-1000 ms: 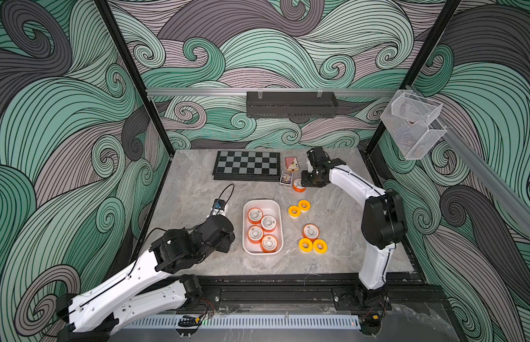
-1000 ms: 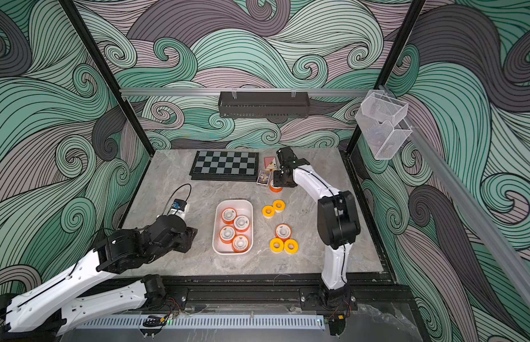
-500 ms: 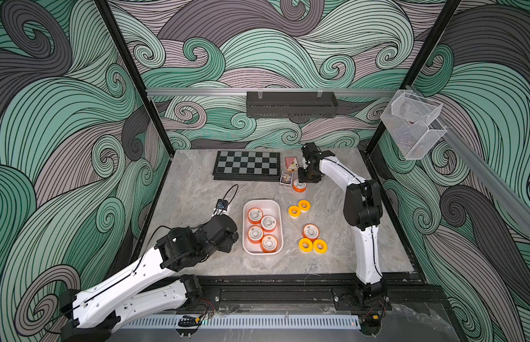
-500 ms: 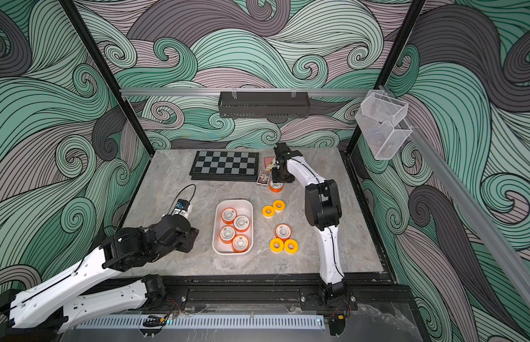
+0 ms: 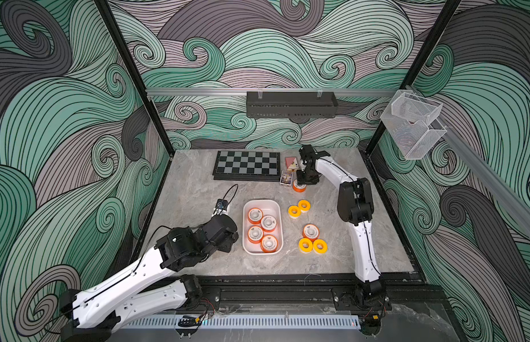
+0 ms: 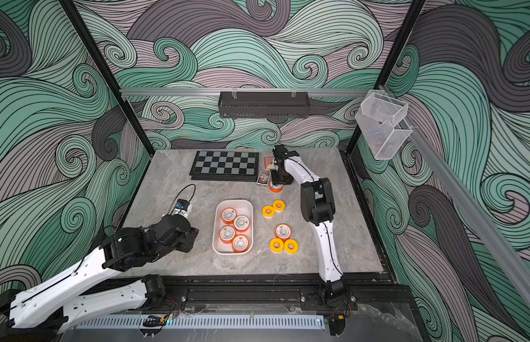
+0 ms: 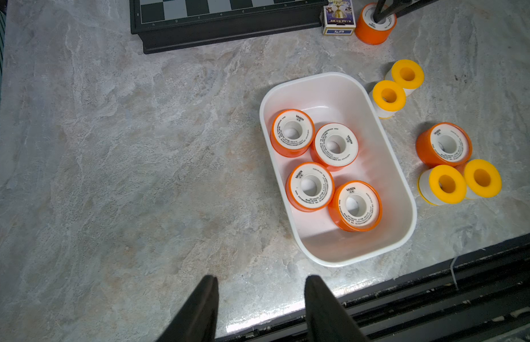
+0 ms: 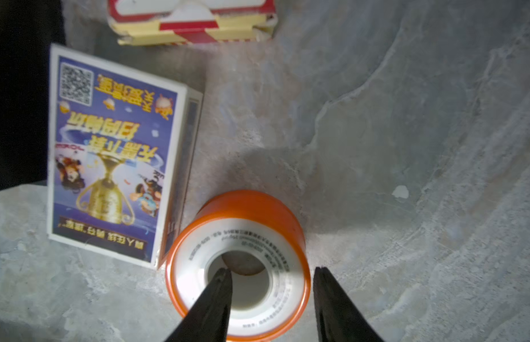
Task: Put the sealing tape into the storage box
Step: Pick up the sealing tape at the center of the board.
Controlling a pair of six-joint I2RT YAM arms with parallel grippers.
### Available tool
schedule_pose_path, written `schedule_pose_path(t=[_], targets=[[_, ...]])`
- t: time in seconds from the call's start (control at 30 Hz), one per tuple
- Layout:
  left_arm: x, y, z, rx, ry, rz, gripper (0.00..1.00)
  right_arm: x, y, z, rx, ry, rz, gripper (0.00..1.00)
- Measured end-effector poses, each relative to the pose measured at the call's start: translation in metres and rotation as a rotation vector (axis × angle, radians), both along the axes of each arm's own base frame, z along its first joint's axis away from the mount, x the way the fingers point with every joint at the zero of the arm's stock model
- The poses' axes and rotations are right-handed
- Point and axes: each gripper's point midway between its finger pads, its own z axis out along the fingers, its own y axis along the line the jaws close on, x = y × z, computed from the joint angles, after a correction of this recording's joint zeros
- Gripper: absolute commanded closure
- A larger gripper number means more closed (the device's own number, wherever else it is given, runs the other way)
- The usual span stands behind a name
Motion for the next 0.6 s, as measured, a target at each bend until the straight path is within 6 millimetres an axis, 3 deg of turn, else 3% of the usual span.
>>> schedule_pose_path(t=[0.27, 0.6], targets=[[0.0, 0.0, 0.0, 0.001, -0.001, 0.002, 0.49, 0.0, -0.002, -0.021, -0.005, 0.038, -0.002, 0.59], [0.0, 0.0, 0.0, 0.001, -0.001, 0.002, 0.49, -0.001, 0.001, -0.017, 0.011, 0.041, 0.002, 0.72]])
